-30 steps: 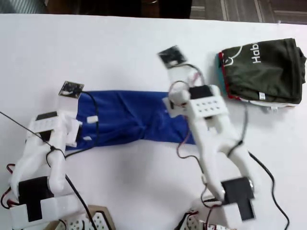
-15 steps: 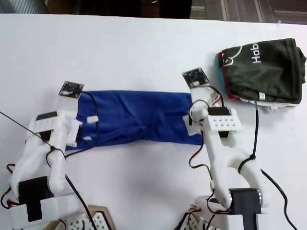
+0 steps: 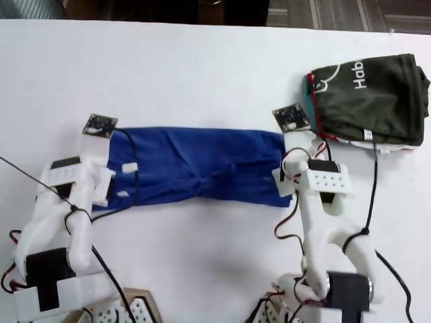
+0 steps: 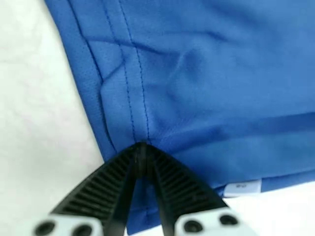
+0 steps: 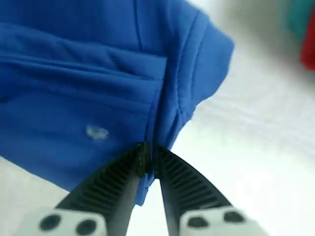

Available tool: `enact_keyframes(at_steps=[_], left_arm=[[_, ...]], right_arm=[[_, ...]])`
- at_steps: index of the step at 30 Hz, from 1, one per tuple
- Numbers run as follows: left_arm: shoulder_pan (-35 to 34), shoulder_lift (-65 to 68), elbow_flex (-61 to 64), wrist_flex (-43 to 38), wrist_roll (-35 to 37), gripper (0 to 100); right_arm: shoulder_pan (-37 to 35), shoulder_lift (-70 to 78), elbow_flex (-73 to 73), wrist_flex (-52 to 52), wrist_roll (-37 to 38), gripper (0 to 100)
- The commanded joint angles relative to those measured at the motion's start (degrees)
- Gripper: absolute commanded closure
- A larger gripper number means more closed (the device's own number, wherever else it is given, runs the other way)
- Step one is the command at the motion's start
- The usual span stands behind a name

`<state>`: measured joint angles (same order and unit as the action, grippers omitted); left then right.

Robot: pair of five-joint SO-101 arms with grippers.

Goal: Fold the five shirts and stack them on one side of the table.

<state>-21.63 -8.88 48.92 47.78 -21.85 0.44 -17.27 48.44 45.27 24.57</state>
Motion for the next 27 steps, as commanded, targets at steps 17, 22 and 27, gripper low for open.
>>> enact_keyframes(at_steps=[17,22,27], left_arm=[[0.7,-0.18,-0.66,-0.79,0.7,97],[0.7,-0.18,-0.66,-0.79,0.7,97],[0.79,-0.62,-0.75,-0.18,0.79,97]], right_arm=[[2.95,-42.59,34.55,-4.7,0.09,97.8],[3.03,-47.16,39.12,-6.29,0.09,97.8],[2.68,-50.86,41.05,-6.64,0.09,97.8]])
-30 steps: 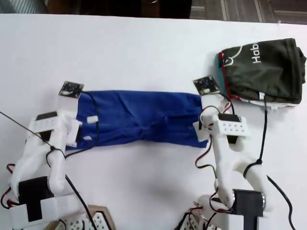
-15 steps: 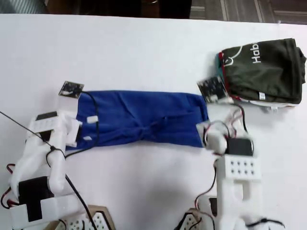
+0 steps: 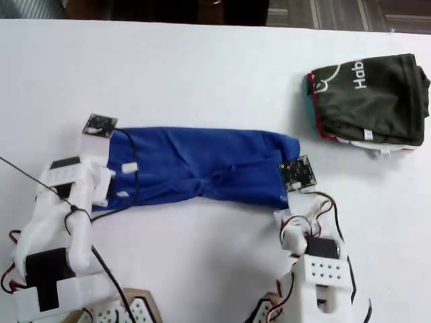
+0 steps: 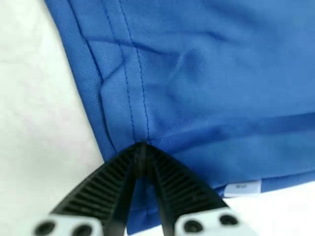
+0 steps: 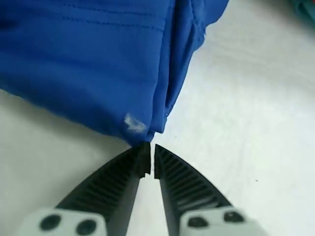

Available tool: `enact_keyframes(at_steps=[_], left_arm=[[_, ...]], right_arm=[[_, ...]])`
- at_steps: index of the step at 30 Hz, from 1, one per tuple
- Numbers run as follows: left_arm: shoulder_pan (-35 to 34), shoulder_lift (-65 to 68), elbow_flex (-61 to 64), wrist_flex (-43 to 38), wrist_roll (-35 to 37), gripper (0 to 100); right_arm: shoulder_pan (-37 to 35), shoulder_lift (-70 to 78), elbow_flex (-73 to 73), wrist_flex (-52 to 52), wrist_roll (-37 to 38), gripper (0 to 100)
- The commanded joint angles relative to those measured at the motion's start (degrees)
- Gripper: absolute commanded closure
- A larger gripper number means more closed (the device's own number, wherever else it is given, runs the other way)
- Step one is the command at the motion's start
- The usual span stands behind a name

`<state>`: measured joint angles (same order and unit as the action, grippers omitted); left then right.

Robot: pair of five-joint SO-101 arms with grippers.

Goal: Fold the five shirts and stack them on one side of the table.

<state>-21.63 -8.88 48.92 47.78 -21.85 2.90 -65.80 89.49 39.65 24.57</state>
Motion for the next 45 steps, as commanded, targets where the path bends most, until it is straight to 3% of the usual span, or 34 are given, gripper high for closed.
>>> enact_keyframes(at_steps=[1,9,13,15,19,21,31,37,45], left_arm=[[0.7,-0.79,-1.1,0.97,0.79,97],[0.7,-15.47,-11.21,19.08,8.18,97],[-0.44,-22.77,-13.23,20.84,8.18,97],[-0.97,-22.59,-13.14,20.84,8.35,92],[-3.78,-14.42,-14.99,17.14,11.78,78],[-5.27,-7.3,-18.86,16.0,12.13,79],[-7.3,24.53,-46.2,25.23,12.04,79],[-8.7,32.09,-52.09,25.32,11.96,79],[-4.48,34.37,-52.53,27.96,11.96,79]], right_arm=[[0.13,-2.68,0.18,-1.01,0.09,97.7],[0.13,-2.86,0.88,-2.42,0.09,97.4],[0.13,-2.86,0.88,-2.33,0.09,97.4],[0.13,-2.86,0.88,-2.33,0.09,97.4],[0.13,-2.86,0.88,-2.24,0.09,97.4],[0.13,-2.77,0.88,-2.24,0.09,97.4],[0.13,-2.77,0.88,-2.24,0.09,97.4],[0.13,-2.77,0.88,-2.24,0.09,97.4],[0.13,-2.77,0.88,-2.33,0.09,97.4]])
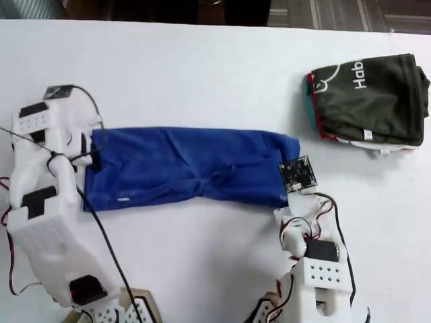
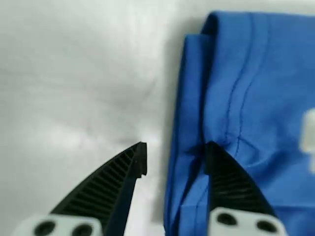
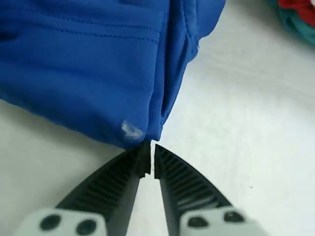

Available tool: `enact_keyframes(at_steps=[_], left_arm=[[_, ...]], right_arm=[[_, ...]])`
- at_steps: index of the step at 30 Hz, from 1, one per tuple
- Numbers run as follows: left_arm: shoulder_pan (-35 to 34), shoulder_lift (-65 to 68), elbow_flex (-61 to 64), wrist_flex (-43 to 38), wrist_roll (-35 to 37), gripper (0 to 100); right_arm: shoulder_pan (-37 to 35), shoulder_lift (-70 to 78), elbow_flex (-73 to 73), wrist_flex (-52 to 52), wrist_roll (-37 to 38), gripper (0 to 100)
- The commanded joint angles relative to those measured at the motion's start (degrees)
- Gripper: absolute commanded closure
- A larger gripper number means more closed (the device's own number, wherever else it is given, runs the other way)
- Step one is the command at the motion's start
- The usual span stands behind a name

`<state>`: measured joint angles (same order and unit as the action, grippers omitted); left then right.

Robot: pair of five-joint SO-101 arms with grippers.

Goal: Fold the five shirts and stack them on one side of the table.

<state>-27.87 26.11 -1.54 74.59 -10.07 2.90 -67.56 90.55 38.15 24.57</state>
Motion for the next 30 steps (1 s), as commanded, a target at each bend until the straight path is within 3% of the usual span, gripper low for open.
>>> enact_keyframes(at_steps=[1,6,12,20,25,30], left_arm=[[1.76,-0.62,-2.59,1.32,0.18,79],[0.62,-0.62,-4.18,1.85,0.18,79],[0.7,0.0,-9.36,8.35,0.35,79],[0.79,0.09,-6.9,5.71,0.7,78],[1.76,0.09,-6.81,5.8,1.05,67],[1.41,0.44,-6.81,5.8,0.97,69]], right_arm=[[0.13,-1.01,-0.18,-0.84,0.09,97.4],[0.13,-1.01,-0.18,-0.84,0.09,97.4],[0.13,-1.01,-0.18,-0.84,0.09,97.4],[0.13,-1.01,-0.18,-0.84,0.09,97.4],[0.13,-1.01,-0.18,-0.84,0.09,97.4],[0.13,-1.01,-0.18,-0.75,0.09,97.4]])
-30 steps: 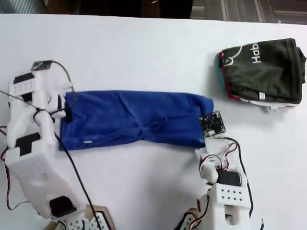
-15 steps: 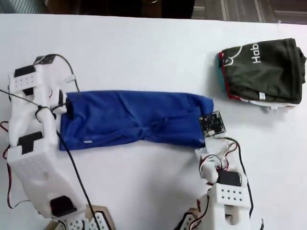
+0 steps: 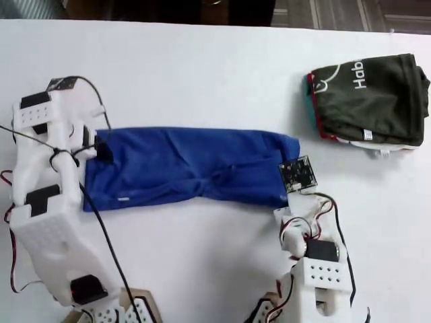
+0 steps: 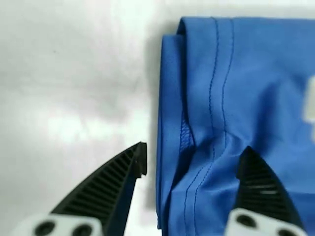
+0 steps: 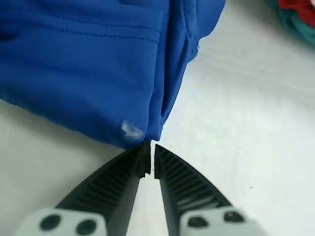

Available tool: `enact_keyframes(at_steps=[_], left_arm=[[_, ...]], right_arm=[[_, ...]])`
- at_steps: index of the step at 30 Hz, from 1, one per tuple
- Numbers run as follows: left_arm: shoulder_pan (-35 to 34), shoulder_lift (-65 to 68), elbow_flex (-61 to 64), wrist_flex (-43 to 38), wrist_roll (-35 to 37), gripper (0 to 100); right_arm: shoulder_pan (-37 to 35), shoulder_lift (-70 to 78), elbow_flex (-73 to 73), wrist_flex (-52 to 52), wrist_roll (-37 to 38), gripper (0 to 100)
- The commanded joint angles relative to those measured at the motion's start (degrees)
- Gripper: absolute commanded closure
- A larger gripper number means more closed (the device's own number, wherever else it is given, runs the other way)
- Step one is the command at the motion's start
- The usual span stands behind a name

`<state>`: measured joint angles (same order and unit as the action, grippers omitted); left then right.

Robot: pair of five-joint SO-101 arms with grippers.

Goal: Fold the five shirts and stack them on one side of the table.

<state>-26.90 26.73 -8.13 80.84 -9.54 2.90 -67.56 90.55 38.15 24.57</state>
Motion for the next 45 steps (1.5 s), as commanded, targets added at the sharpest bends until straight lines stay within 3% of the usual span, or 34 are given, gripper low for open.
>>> enact_keyframes(at_steps=[1,14,20,28,37,45], left_arm=[[0.44,0.62,-0.4,-0.44,0.44,69],[-0.26,9.85,-6.46,3.25,2.64,71],[-2.81,10.37,-7.6,3.16,-0.09,94],[-5.71,20.57,-17.63,9.41,-2.9,74],[-9.85,34.81,-39.6,20.13,-7.56,85],[-9.49,37.01,-42.86,21.54,-7.82,79]], right_arm=[[0.13,-1.01,-0.18,-0.75,0.09,97.4],[0.13,-1.01,-0.18,-0.75,0.09,97.4],[0.13,-1.01,-0.18,-0.75,0.09,97.4],[0.13,-1.01,-0.18,-0.75,0.09,97.4],[0.13,-1.01,-0.18,-0.75,0.09,97.4],[0.13,-1.01,-0.09,-0.75,0.09,97.4]])
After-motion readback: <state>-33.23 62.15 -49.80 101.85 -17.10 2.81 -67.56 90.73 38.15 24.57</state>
